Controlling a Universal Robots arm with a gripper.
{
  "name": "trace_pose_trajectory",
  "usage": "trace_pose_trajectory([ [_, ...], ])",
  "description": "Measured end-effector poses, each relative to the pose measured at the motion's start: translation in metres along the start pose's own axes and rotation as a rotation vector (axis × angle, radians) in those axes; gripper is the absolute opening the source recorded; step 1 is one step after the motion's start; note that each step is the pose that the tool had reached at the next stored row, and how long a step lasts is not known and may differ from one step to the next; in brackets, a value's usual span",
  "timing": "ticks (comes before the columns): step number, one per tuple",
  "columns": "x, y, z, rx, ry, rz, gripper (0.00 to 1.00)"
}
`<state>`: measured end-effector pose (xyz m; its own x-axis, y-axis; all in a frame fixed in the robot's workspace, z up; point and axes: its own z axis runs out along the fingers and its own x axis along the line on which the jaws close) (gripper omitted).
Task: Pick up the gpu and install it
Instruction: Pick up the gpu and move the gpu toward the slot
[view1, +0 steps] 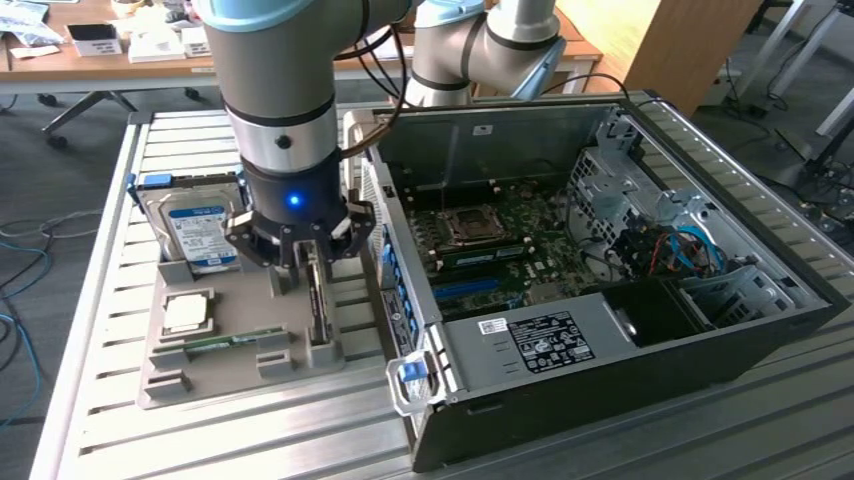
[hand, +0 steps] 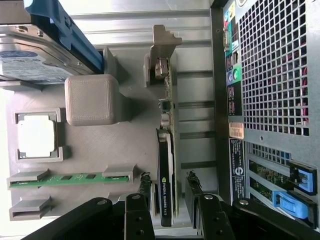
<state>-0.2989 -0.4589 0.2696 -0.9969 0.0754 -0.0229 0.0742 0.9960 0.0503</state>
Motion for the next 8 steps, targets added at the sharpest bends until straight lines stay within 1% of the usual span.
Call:
trace_pose_trajectory([
  [3,0.0000,0.0000,0.0029,0.0000,0.0000,0.000,0.42],
  [8,-0.0009,0.0006,0.0045,-0.0013,0.0001,0.000,0.42],
])
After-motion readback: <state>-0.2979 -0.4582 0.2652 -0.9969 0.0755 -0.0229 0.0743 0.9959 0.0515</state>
